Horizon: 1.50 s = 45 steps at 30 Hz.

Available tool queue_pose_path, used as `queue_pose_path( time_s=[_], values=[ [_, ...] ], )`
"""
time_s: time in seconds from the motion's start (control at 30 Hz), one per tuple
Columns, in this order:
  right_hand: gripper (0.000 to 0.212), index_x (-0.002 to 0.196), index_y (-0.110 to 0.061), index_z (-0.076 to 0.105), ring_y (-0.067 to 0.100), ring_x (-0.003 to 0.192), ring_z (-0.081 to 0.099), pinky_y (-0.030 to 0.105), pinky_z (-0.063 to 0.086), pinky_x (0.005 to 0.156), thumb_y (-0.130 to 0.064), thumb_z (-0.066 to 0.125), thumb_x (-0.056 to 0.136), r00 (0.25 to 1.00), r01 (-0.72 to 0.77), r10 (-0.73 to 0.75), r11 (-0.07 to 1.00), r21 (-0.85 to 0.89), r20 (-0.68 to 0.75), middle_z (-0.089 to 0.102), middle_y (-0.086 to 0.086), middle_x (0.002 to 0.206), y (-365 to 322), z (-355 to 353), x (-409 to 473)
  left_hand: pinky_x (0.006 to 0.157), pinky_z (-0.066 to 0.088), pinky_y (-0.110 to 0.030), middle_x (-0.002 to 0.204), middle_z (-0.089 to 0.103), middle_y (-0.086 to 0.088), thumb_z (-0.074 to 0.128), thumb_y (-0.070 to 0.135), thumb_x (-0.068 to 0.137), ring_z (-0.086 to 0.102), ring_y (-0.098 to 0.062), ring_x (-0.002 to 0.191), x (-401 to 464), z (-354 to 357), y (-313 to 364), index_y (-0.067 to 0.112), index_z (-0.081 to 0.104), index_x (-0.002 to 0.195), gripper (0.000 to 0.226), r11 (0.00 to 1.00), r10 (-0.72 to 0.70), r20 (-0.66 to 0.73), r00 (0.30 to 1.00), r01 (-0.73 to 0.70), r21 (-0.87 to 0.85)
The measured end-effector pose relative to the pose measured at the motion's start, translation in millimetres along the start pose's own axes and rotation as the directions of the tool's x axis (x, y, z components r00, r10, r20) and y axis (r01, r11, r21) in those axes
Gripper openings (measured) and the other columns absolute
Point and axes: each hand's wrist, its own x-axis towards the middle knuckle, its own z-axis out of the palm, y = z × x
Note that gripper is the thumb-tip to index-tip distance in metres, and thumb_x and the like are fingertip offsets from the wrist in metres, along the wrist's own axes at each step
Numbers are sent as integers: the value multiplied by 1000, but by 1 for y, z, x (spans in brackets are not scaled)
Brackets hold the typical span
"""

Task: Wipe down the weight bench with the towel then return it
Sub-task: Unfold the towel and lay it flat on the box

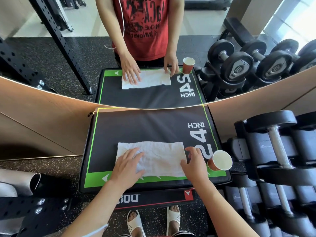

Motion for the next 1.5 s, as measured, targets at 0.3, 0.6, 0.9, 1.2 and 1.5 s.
queue_pose_path(
  time_s=[0.3, 0.6, 0.9, 1.2, 1.5],
  values=[
    [58, 149, -18, 47, 21, 138, 41, 38, 40, 112, -26, 68, 95, 910, 391, -340, 893, -220, 237, 40, -2, 153, -18, 27, -5, 126, 21, -42, 172, 16, 9, 68, 63, 87, 13, -16, 159, -3, -3, 0, 39, 36, 158, 82, 1000, -29, 4, 1000, 29, -3],
    [84, 161, -14, 26, 15, 156, 14, 28, 21, 124, -42, 69, 95, 927, 322, -245, 910, -263, 284, 15, -4, 170, -14, 25, -2, 128, 17, -41, 175, 4, 9, 70, 67, 84, 2, -19, 161, -11, -8, -4, 42, 25, 162, 93, 993, -115, 42, 992, 116, -35],
    [87, 163, -15, 20, 15, 158, 4, 27, 18, 123, -37, 71, 95, 870, 430, -308, 856, -287, 384, 7, -5, 172, -16, 19, 15, 124, 21, -36, 172, 17, 11, 76, 44, 88, 12, -11, 158, -9, -26, -17, 34, 36, 160, 83, 993, -104, 40, 994, 106, -51],
    [114, 165, -24, 5, 6, 157, -4, 32, 23, 125, -50, 79, 83, 803, 501, -288, 800, -330, 521, -8, -17, 170, -4, 2, 35, 129, 17, -51, 172, 0, 24, 85, 45, 77, -2, -1, 158, -7, -25, -47, 49, 22, 161, 104, 997, -45, 149, 988, 54, -54],
    [87, 165, -22, 0, 17, 158, -11, 42, 5, 129, -51, 54, 102, 833, 508, -290, 737, -446, 471, -13, -4, 171, -14, 14, 12, 130, 13, -47, 173, 6, 18, 70, 42, 95, -3, -4, 159, -12, -24, -47, 41, 30, 161, 78, 997, -53, 90, 995, 57, -42]
  ],
)
